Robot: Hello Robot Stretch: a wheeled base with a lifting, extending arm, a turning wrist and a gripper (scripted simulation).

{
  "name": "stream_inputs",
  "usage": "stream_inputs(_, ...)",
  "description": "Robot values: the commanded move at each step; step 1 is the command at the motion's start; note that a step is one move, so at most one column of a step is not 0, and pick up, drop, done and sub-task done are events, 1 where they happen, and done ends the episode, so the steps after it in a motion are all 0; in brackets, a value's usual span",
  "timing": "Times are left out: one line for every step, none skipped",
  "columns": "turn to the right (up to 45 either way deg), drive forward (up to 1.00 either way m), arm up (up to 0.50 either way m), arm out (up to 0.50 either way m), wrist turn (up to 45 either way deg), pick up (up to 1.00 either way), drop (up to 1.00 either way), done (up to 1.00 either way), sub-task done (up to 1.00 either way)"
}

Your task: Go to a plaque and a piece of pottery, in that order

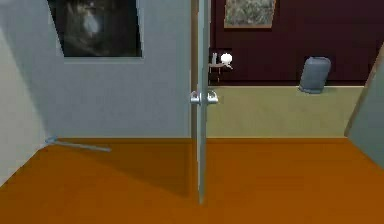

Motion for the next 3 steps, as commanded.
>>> stream_inputs(33.0,0.00,0.00,0.00,0.0,0.00,0.00,0.00,0.00)
stream_inputs(0.0,1.00,0.00,0.00,0.0,0.00,0.00,0.00,0.00)
stream_inputs(0.0,1.00,0.00,0.00,0.0,0.00,0.00,0.00,0.00)
